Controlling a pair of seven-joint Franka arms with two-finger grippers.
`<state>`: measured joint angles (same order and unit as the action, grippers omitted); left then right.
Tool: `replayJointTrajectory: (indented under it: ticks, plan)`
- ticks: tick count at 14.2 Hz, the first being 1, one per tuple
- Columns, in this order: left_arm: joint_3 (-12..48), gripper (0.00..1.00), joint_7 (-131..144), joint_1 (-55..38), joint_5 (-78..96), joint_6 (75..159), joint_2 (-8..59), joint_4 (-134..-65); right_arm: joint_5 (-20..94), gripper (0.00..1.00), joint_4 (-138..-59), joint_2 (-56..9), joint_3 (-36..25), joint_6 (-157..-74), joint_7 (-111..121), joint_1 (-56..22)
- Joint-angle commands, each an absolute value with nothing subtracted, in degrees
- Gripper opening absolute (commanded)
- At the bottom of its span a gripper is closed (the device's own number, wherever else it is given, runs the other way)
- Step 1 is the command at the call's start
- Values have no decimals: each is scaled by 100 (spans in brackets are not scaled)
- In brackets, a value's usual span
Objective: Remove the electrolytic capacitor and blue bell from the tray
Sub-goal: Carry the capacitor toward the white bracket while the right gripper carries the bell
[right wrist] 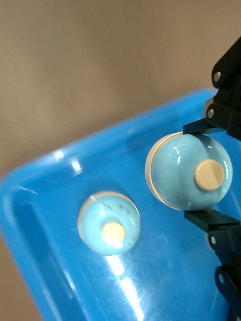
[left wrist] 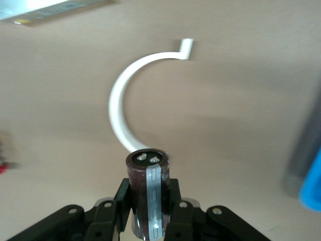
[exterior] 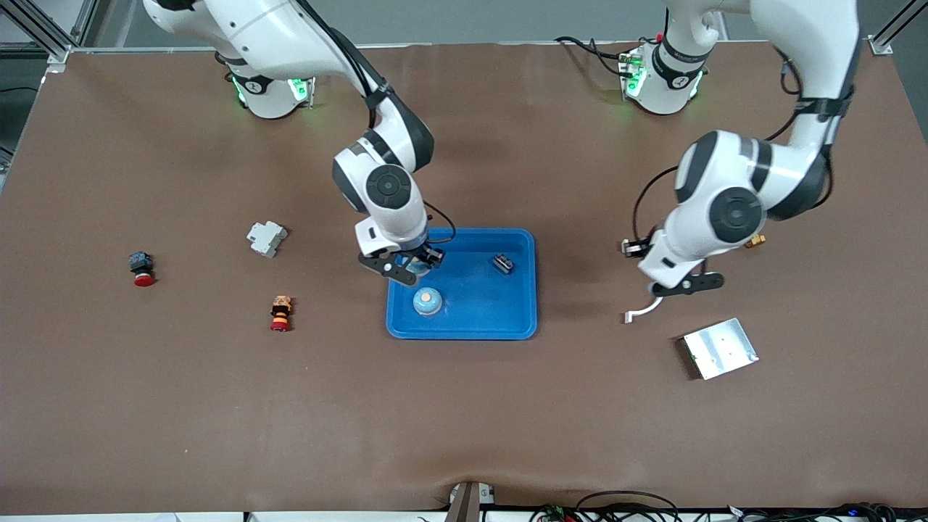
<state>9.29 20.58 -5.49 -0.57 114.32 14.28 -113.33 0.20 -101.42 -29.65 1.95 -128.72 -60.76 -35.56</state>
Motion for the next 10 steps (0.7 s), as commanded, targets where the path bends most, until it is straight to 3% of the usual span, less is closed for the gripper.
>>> replayJointTrajectory:
  ticks: [1,6,10]
  plan:
    - [976,8,1163,-72,-114,11470,1134,-11689,-70,0,-10379,-2243,264,-12367,-5399,-3157]
    - [967,8,431,500,-324,11724,1318,-11733,-447,0,-11327,-1127,264,-12182,-4660,-2875]
    - [958,8,325,729,-571,12557,1564,-11987,-483,0,-12057,-406,281,-12208,-3518,-2199]
